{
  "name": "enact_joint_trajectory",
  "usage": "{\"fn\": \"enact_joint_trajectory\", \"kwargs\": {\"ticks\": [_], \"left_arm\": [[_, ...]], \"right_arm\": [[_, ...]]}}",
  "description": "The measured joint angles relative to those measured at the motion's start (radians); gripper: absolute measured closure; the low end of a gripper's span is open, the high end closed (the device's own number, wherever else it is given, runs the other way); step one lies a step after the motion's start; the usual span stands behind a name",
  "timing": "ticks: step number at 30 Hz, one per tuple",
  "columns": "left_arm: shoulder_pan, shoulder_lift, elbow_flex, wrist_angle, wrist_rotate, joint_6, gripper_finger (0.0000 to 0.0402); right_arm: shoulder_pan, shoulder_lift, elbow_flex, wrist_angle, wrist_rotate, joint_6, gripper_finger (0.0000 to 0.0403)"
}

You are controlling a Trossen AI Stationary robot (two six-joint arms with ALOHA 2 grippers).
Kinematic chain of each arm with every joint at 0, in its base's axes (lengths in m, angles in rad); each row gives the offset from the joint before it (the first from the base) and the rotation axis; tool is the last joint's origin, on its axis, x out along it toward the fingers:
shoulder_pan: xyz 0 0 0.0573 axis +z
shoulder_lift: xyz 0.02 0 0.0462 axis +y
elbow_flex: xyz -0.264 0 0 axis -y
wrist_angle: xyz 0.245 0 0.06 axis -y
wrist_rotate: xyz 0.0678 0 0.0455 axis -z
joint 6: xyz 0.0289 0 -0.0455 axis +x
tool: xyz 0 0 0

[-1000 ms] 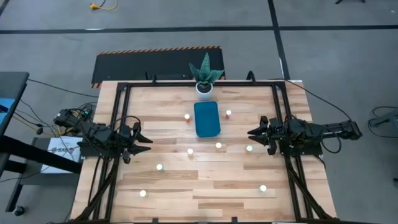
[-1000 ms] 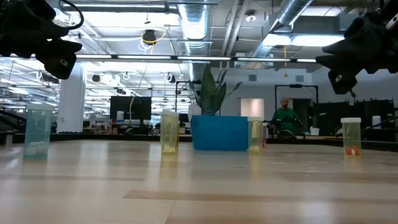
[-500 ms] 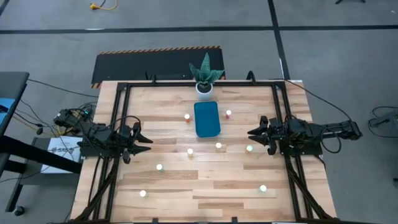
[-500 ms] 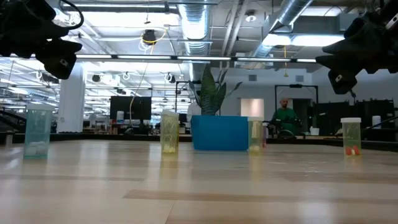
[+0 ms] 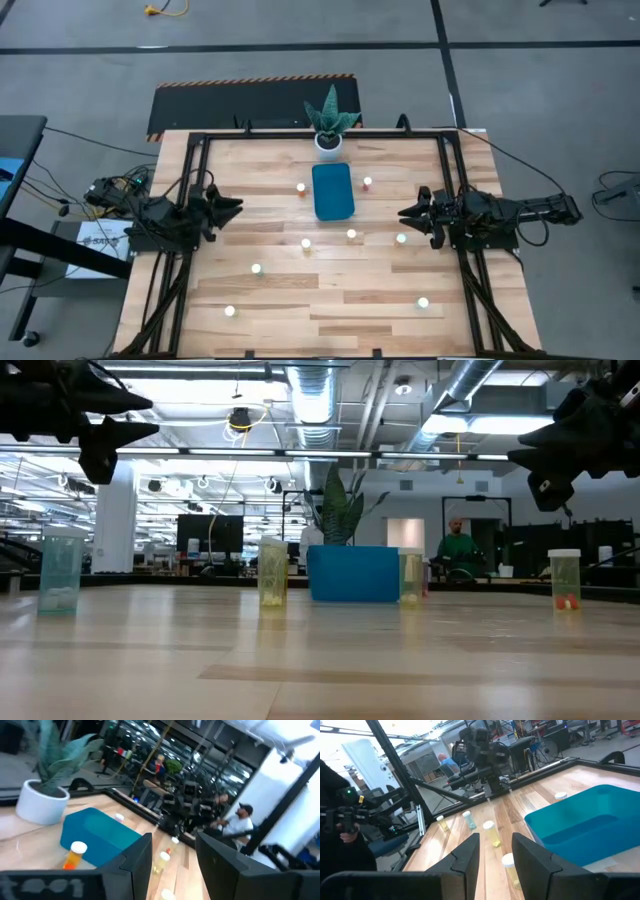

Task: Pick and place pill bottles into a basket
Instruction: Put the orange pill bottle into the blue container

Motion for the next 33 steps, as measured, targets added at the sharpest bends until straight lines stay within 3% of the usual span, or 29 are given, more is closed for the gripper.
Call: {"fn": "enact_joint_trajectory", "kwargs": {"ticks": [3,6,8,11,14,17,22,26,33], "left_arm": [[0.036,0.0,0.0,0.002,0.009,-0.046,0.0262],[0.087,0.03,0.001,0.068,0.09,0.067,0.0262],[0.122,0.078,0.002,0.153,0.083,0.122,0.0262],[0.184,0.198,0.056,0.209,-0.011,0.138,0.0262],[0.257,0.363,0.165,0.19,0.005,0.16,0.0262],[0.332,0.579,0.312,0.102,0.056,0.19,0.0262],[0.434,0.94,0.553,-0.215,0.135,0.111,0.0262],[0.508,1.176,0.71,-0.41,0.231,0.153,0.0262],[0.593,1.466,0.878,-0.499,0.475,0.346,0.0257]], "right_arm": [[0.0,0.0,0.0,0.0,0.0,0.0,0.0294],[0.0,0.0,0.0,0.0,0.0,0.0,0.0294],[0.0,0.0,0.0,0.0,0.0,0.0,0.0294],[0.0,0.0,0.0,0.0,0.0,0.0,0.0294],[0.0,0.0,0.0,0.0,0.0,0.0,0.0294],[0.0,0.0,0.0,0.0,0.0,0.0,0.0294],[0.0,0.0,0.0,0.0,0.0,0.0,0.0294],[0.0,0.0,0.0,0.0,0.0,0.0,0.0294],[0.0,0.0,0.0,0.001,0.0,0.0,0.0294]]}}
